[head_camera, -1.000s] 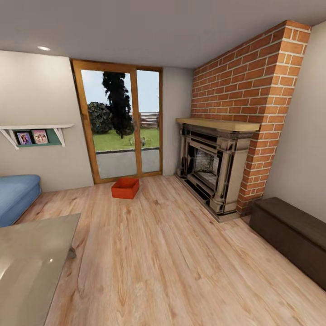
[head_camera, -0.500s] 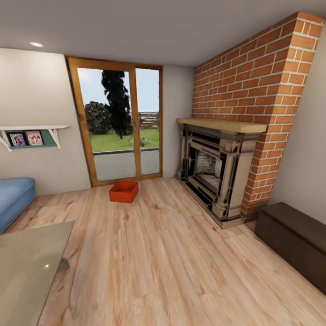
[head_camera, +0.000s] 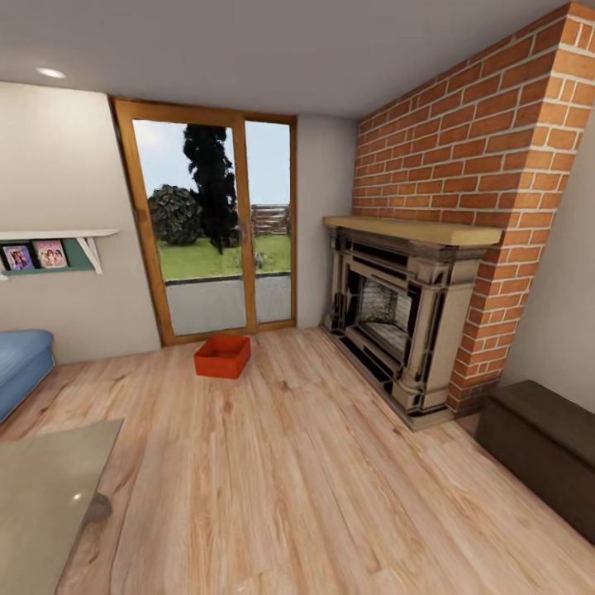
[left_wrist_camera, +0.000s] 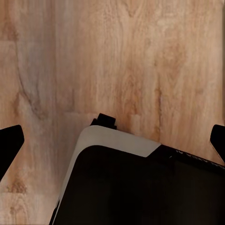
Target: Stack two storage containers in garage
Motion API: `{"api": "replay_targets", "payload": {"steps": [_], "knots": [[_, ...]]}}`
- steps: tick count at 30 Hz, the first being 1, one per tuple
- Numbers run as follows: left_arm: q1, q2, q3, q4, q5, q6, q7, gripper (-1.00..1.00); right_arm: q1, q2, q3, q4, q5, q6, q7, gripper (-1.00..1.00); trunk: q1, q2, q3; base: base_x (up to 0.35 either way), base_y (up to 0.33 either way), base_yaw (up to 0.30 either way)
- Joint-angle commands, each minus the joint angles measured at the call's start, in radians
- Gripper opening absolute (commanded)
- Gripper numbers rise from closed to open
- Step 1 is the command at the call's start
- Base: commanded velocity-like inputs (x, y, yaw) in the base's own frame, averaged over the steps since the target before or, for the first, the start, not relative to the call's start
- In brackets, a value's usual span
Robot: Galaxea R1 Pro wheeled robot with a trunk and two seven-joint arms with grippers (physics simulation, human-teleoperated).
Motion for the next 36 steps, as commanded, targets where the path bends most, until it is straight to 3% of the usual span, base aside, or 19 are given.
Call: {"api": "replay_targets", "payload": {"steps": [1, 18, 36], "knots": [[-0.001, 0.0, 0.001, 0.0, 0.004, -0.003, 0.002, 1.0, -0.001, 0.001, 0.008, 0.003, -0.007, -0.005, 0.0, 1.0, 0.001, -0.001, -0.001, 0.326, 0.0, 0.0], [-0.001, 0.0, 0.001, 0.0, 0.004, -0.003, 0.002, 1.0, -0.001, 0.009, 0.024, 0.003, 0.001, -0.005, 0.003, 1.0, 0.001, -0.001, -0.001, 0.326, 0.04, 0.0], [-0.001, 0.0, 0.001, 0.0, 0.004, -0.004, 0.002, 1.0, -0.001, 0.001, 0.019, 0.003, 0.003, -0.006, 0.015, 1.0, 0.001, -0.001, -0.001, 0.326, 0.11, 0.0]]}}
